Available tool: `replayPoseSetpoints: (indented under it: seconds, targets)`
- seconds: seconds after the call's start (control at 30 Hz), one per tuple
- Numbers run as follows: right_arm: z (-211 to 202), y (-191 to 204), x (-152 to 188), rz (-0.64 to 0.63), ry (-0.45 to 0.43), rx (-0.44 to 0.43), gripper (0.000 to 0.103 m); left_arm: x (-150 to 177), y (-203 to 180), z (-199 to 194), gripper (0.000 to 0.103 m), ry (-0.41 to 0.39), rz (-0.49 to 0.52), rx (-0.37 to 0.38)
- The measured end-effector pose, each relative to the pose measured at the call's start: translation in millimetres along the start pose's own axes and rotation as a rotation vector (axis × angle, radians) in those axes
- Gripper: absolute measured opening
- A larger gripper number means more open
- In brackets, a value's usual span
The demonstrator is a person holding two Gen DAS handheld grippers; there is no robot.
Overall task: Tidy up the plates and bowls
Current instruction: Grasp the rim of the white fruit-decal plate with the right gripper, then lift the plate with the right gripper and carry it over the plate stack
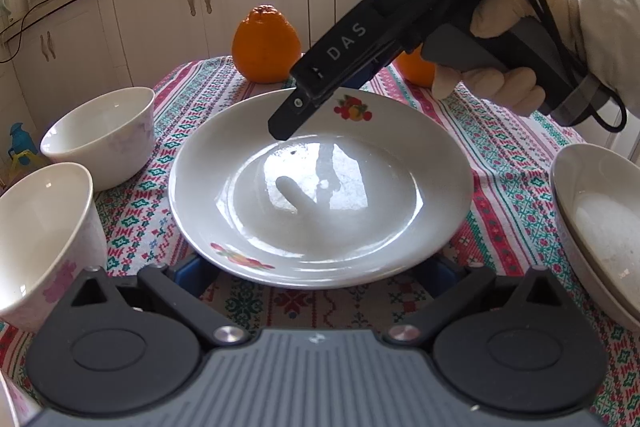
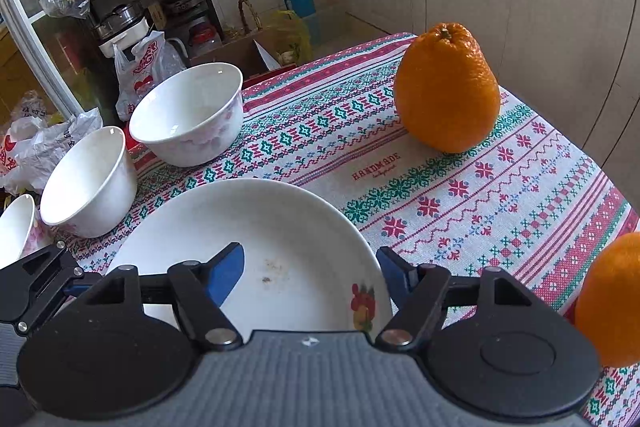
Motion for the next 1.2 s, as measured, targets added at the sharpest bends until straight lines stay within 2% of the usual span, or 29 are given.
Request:
replayPoseSetpoints:
  seconds: [0.27,0.67,0.93,1.2]
  targets:
    - [-14.0,-2.9,3.9,0.054,-0.016,-0.018,0.078,-0.5,-2.8,-6.6,0.099,-0.001,0.058,0.001]
    - [-38.6,-2.8,22.2,0.148,-0.026,-0.070,0.078,3.3,-12.5,-20.3,0.099,0.006,0.100,0.041]
    - [-71.5,2.0,37.0,0.203,-0.065,-0.092,0.078,-3.6,-22.5,-44.2,0.099,-0.027,0.147,0.063]
    - [-109.9,6.8,57.2,0.228,-0.103,-0.047,0.078,-17.2,-38.2,-70.9,0.099,-0.083,0.196,0.097]
Point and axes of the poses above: each gripper's, at about its wrist camera, not at the fingertips, and z roughly the way its jaws point, y to its left, x to its underside, the point moved 10 cm from there along z, roughly the way its jaws point, and after that the axes turned 8 degrees about z, right-handed, at the moved point
